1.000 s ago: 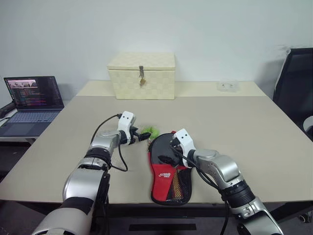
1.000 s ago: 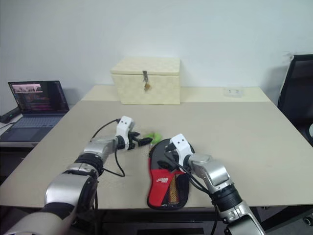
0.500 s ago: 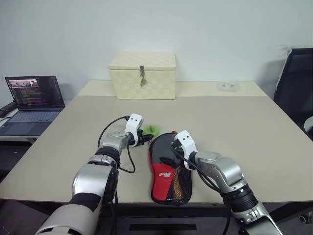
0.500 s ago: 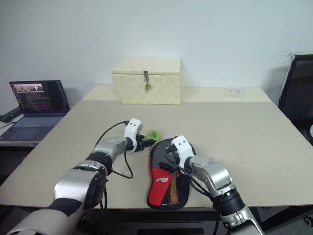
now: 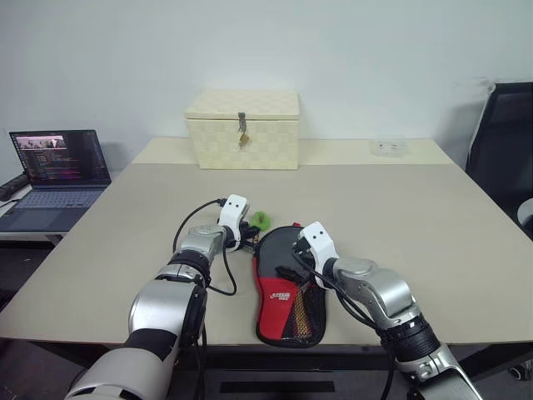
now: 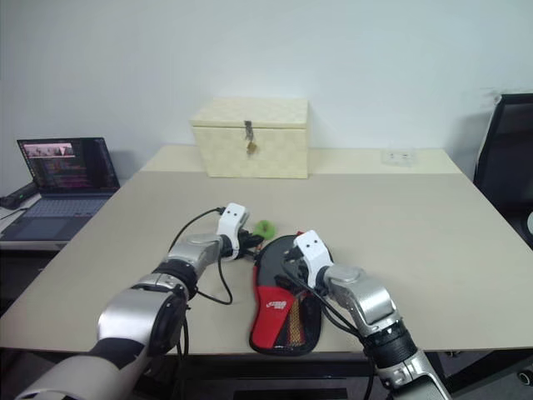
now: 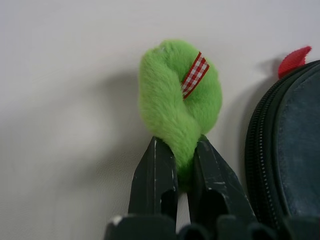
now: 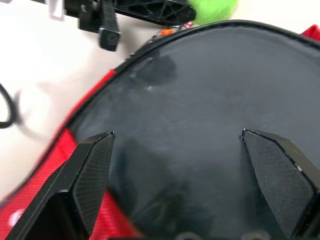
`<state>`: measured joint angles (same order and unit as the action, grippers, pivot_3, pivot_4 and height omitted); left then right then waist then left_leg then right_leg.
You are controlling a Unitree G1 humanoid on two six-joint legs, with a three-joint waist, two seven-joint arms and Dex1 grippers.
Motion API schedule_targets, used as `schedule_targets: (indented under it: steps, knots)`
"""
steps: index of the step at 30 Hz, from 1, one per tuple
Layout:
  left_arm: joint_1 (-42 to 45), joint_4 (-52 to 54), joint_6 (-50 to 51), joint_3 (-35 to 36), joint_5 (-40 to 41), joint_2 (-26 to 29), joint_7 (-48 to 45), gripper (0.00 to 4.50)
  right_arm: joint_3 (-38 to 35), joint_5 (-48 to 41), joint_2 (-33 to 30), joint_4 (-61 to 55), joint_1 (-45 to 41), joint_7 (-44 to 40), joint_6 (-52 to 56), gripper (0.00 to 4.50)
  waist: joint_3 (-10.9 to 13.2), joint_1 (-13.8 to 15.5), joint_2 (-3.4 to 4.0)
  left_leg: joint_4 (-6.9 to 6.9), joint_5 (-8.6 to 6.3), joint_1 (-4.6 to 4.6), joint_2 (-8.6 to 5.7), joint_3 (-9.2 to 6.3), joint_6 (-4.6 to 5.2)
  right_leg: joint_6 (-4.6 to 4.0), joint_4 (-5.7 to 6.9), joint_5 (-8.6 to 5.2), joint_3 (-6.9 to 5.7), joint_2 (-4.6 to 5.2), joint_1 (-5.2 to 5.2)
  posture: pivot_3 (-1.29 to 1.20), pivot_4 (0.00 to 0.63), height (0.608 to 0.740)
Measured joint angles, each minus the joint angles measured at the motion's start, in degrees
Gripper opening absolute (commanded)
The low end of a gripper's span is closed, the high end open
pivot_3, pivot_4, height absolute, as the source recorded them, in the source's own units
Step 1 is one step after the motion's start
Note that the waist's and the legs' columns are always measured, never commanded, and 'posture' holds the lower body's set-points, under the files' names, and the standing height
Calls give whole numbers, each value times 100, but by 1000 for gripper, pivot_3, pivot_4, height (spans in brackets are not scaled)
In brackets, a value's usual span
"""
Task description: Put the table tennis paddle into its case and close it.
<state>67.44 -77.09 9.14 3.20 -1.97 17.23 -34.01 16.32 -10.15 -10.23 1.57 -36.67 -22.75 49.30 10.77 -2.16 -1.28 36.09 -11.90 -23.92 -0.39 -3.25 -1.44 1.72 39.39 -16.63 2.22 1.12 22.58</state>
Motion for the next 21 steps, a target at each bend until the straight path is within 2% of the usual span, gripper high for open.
schedule_targets:
  steps: [7, 21]
  knots:
    - [281, -147, -452, -437, -698, -239, 526, 14, 218, 207, -227, -405, 274, -174, 30, 4500, -3, 29, -5, 5, 1, 2, -3, 2, -1, 2, 4, -1, -3, 0, -7, 0, 150, 740]
    - [969, -310, -1261, -1406, -2008, -1135, 1218, 14, 543, 243, -488, -1756, 1101, -208, 600, 4500, -9, 36, -13, 2, 0, 10, -5, 4, -1, 5, -15, -3, -12, 0, -26, 0, 150, 740]
